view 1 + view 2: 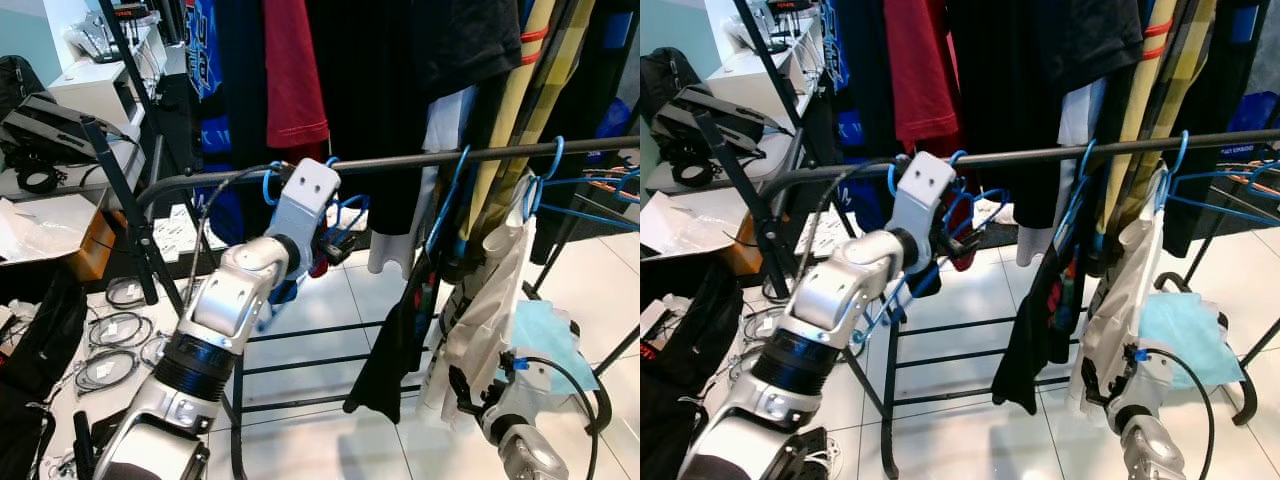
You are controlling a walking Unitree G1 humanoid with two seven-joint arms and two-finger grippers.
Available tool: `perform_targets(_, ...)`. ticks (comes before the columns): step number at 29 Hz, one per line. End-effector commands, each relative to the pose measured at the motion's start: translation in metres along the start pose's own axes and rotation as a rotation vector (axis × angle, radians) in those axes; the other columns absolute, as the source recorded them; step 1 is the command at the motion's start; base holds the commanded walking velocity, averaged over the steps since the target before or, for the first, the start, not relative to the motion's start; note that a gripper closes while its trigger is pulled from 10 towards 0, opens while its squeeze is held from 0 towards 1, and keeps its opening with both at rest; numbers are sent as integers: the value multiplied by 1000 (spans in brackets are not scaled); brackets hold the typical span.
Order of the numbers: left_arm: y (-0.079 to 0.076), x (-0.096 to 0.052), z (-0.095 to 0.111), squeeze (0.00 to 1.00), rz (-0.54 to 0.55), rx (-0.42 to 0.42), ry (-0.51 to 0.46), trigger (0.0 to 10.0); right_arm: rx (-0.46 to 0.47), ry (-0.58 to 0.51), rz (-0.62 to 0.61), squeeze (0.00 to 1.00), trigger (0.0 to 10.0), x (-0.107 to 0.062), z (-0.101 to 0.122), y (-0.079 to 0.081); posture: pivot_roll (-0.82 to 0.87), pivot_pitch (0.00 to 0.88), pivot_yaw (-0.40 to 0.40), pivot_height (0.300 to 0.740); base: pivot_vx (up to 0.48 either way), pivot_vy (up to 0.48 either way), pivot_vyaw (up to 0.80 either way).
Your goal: Hang hanger
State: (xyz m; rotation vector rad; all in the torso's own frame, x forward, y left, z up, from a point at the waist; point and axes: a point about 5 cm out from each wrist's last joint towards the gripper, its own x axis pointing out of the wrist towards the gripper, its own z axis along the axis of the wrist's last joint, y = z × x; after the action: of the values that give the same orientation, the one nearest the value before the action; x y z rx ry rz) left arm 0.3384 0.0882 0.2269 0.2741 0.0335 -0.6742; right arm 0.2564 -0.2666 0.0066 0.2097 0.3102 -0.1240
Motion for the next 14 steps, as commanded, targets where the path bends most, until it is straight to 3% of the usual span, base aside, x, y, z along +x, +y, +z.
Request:
perform_targets(1,6,-10,-1,1000,-38,15,0,10000,-4,-22,0,0,10000,-3,2,-3,-85,77,54,740,0,0,0)
perform_targets(3,16,-34,-5,1000,-118,98,36,10000,-39,-51,21,0,10000,0,12,-2,-87,78,47,740,0,0,0)
perform_targets(5,16,-34,-5,1000,-118,98,36,10000,-39,-51,21,0,10000,0,12,-2,-87,78,47,740,0,0,0)
perform_targets(6,20,-43,-5,1000,-133,120,54,10000,-62,-47,27,0,10000,1,14,-2,-85,77,41,740,0,0,0)
perform_targets(8,20,-43,-5,1000,-133,120,54,10000,-62,-47,27,0,10000,1,14,-2,-85,77,41,740,0,0,0)
perform_targets(9,19,-52,3,969,-184,100,24,10000,-76,-39,31,0,10000,1,13,-2,-83,78,36,740,0,0,0)
perform_targets(10,19,-52,3,969,-184,100,24,10000,-76,-39,31,0,10000,1,13,-2,-83,78,36,740,0,0,0)
perform_targets(11,10,-60,13,243,-266,79,-46,10000,-83,-27,31,0,10000,0,11,-2,-83,78,35,740,0,0,0)
perform_targets(12,10,-60,13,243,-266,79,-46,10000,-83,-27,31,0,10000,0,11,-2,-83,78,35,740,0,0,0)
perform_targets(13,-3,-65,24,0,-349,45,-132,10000,-87,-13,30,0,10000,-1,7,-2,-83,80,36,740,0,0,0)
perform_targets(14,-3,-65,24,0,-349,45,-132,10000,-87,-13,30,0,10000,-1,7,-2,-83,80,36,740,0,0,0)
